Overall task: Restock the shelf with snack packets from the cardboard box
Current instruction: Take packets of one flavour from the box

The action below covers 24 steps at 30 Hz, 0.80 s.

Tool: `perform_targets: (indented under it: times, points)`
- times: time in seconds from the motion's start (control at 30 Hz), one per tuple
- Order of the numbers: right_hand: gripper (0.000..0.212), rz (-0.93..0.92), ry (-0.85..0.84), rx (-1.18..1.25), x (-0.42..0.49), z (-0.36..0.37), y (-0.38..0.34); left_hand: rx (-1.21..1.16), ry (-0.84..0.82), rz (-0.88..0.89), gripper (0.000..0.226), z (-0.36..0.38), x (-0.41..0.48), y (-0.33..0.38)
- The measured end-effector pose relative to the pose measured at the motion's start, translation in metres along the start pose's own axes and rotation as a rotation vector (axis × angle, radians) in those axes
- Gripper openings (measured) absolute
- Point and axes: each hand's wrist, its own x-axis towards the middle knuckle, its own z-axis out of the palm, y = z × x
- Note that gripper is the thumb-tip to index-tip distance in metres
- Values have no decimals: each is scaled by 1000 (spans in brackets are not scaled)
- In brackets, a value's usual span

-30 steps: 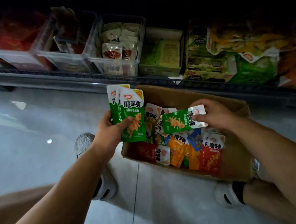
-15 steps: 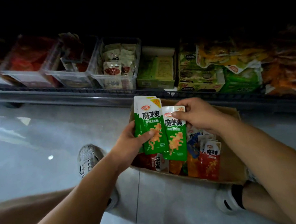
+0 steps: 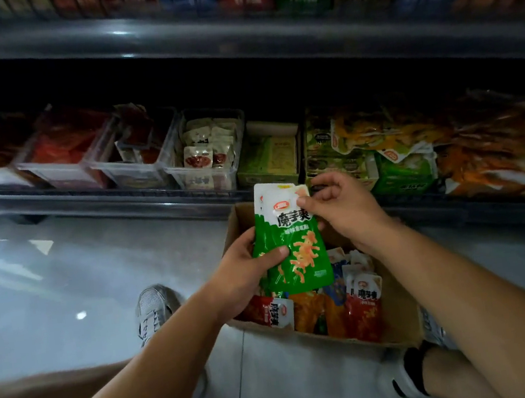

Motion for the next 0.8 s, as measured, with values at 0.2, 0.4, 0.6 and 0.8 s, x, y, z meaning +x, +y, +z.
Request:
perform_targets:
  times: [0.2, 0.4, 0.6, 0.8]
  points:
    - [10, 141, -244, -91, -27, -7, -10, 38, 83, 126, 46, 17, 1, 23]
    - [28, 39, -266, -352, -33, -36, -43, 155, -3, 208, 38, 49, -4, 50]
    - [18, -106, -232, -146, -46, -67, -84, 256, -54, 382, 27, 89, -11, 103]
    - [20, -289, -47, -80, -39, -94, -137, 406, -47, 518, 36, 126, -6, 167]
